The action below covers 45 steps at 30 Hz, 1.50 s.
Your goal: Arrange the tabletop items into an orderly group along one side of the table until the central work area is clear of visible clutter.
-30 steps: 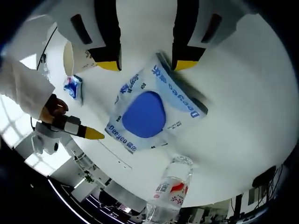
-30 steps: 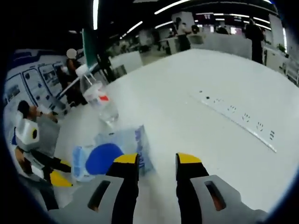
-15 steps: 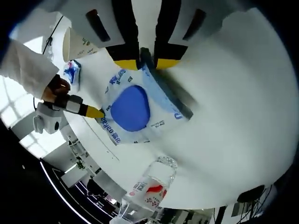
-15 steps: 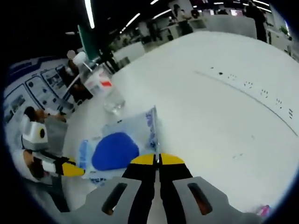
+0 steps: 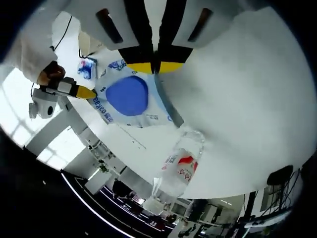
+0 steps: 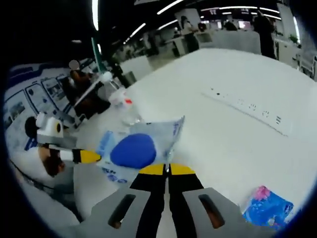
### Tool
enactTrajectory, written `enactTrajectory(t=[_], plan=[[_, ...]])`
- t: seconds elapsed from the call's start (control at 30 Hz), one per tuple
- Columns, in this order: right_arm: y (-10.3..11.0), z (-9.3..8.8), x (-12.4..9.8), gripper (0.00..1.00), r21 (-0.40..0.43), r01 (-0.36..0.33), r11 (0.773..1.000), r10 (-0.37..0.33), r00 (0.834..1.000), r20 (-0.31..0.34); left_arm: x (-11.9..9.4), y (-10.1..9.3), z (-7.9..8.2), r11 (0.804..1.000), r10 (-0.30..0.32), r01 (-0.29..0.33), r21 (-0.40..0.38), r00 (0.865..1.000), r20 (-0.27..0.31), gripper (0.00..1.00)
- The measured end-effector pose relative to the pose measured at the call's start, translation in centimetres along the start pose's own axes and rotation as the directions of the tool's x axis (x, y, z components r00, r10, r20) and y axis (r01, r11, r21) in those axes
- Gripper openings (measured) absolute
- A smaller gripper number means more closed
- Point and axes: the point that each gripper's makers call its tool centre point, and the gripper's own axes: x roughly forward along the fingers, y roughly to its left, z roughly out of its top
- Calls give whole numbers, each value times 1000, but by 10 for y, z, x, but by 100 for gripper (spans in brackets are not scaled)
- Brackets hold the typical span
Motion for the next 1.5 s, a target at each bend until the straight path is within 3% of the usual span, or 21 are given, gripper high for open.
enactTrajectory(t=[0.2, 0.33, 0.5, 0.67, 0.9, 1.0, 1.5], plan=[[4, -4, -41, 0, 67, 53, 996, -61, 991, 115, 6, -24, 20, 985, -79, 79, 150, 997, -8, 0], [7, -6, -61, 0, 159, 65, 985, -94, 979, 183, 8, -39, 34, 972, -126, 125, 199, 992, -6, 0], [12, -14, -75, 0, 191, 80, 978, -120, 970, 210, 13, -56, 50, 947, -160, 154, 283, 987, 0, 0], [7, -23, -75, 0, 243, 96, 965, -148, 967, 206, 20, -65, 57, 942, -182, 175, 286, 983, -4, 0], [-4, -17, -69, 0, 251, 122, 960, -175, 964, 202, 32, -66, 61, 942, -189, 187, 279, 982, -18, 0], [-11, -22, -63, 0, 269, 131, 954, -184, 966, 181, 42, -63, 58, 937, -177, 181, 300, 983, -40, 0], [-41, -52, -33, 0, 342, 187, 921, -223, 972, 69, 88, -42, 33, 958, -137, 167, 231, 980, -144, 0]])
